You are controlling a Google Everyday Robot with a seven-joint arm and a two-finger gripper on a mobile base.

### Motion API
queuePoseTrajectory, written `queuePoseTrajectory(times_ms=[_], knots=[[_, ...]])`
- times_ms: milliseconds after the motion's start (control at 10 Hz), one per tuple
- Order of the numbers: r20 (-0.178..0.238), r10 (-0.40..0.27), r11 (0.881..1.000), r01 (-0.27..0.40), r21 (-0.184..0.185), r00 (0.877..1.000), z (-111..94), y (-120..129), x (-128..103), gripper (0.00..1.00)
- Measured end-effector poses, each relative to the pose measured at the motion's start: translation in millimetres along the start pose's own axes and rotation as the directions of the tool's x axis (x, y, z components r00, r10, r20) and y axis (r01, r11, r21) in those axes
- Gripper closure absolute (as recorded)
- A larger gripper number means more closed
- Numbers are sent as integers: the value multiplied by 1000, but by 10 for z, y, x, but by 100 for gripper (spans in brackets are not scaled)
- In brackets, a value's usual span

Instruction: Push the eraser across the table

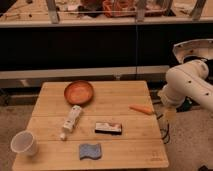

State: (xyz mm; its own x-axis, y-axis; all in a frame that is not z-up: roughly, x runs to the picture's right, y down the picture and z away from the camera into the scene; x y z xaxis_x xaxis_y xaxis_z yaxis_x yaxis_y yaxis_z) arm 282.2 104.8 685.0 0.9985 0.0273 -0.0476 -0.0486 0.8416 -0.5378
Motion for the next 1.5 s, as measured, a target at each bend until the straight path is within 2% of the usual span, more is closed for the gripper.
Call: queuePoseTrajectory(times_ms=[100,500,800,1000,1500], knots=[[3,-12,1000,12,-2,1000,23,29,-38,20],[35,-75,997,75,-17,997,179,209,-464,20],[55,-115,993,116,-16,992,319,299,-540,20],[65,-146,989,147,-17,987,375,346,-726,20],[90,-200,979,202,-13,976,565,446,-896,20]])
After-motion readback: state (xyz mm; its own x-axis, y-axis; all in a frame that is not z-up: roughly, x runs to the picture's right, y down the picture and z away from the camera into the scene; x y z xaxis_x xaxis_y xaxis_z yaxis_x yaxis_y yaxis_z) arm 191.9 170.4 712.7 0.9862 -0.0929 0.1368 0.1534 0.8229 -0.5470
